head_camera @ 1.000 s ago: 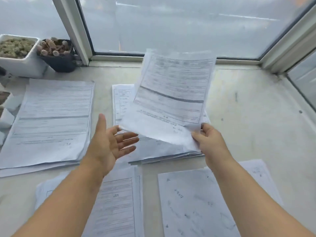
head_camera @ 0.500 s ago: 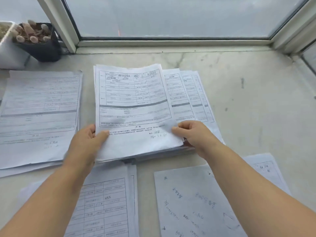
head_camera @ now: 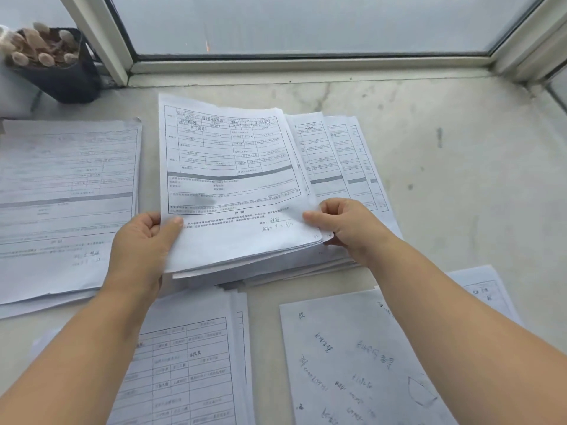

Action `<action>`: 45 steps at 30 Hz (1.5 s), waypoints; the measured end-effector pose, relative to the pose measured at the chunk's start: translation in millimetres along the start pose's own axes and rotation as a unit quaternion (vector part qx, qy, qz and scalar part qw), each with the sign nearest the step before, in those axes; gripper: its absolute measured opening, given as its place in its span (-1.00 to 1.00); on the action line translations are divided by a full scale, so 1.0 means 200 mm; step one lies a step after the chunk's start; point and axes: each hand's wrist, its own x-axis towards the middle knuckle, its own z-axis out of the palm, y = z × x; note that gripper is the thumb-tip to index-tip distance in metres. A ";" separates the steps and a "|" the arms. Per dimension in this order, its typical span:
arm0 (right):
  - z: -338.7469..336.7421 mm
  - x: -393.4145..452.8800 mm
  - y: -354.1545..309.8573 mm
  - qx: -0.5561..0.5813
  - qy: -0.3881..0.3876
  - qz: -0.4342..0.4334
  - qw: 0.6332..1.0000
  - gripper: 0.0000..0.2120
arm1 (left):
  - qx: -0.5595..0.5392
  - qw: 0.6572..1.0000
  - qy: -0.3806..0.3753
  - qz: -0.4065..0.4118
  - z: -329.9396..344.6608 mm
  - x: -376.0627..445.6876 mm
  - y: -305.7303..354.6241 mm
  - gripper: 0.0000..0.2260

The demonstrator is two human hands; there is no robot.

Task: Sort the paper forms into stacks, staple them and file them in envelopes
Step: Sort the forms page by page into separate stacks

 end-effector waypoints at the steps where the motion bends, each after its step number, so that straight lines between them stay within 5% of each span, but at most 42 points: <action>1: 0.00 0.00 0.00 0.003 -0.002 -0.001 1.000 -0.77 | 0.000 1.000 -0.002 0.004 0.00 0.00 0.01 -0.90; 5: 0.00 0.00 0.02 -0.030 0.003 0.014 0.999 -0.78 | 0.028 0.999 -0.003 0.017 -0.01 -0.01 -0.02 -0.91; 9: -0.01 -0.03 0.05 -0.224 0.160 -0.047 0.960 -0.79 | 0.077 0.997 0.004 0.019 -0.03 -0.05 -0.05 -0.92; 13: -0.05 -0.14 0.10 -0.144 0.227 -0.060 0.961 -0.82 | 0.085 0.996 0.023 0.008 -0.05 -0.06 -0.07 -0.86; 20: -0.08 -0.31 0.18 -0.020 0.224 -0.034 0.974 -0.86 | 0.027 0.998 0.062 -0.007 -0.08 -0.05 -0.03 -0.86; 26: -0.11 -0.36 0.18 0.010 0.215 -0.029 0.976 -0.85 | 0.031 0.995 -0.008 -0.091 -0.11 -0.02 -0.01 -0.76; 30: -0.13 -0.34 0.09 0.040 0.180 -0.006 0.983 -0.85 | -0.031 0.996 -0.015 -0.077 -0.09 -0.03 0.08 -0.79; 35: -0.17 -0.33 -0.12 0.140 -0.004 0.078 0.987 -0.24 | -0.052 0.994 -0.089 0.032 0.09 -0.12 0.23 -0.77; 37: -0.19 -0.35 -0.18 0.144 -0.021 0.063 0.987 -0.45 | -0.057 0.991 -0.110 0.045 0.19 -0.15 0.28 -0.78; 40: -0.24 -0.31 -0.17 0.152 0.105 0.044 0.982 -0.78 | -0.070 0.988 -0.129 0.042 0.33 -0.20 0.29 -0.86; 42: -0.29 -0.29 -0.12 0.200 0.167 0.034 0.965 -0.76 | 0.028 0.988 -0.144 0.056 0.39 -0.25 0.24 -0.90; 43: -0.31 -0.28 -0.09 0.231 0.181 0.032 0.955 -0.76 | 0.162 0.968 -0.167 0.097 0.39 -0.28 0.18 -0.77; 45: -0.35 -0.28 -0.05 0.299 0.202 0.038 0.932 -0.82 | 0.440 0.846 -0.229 0.198 0.39 -0.30 0.03 -0.40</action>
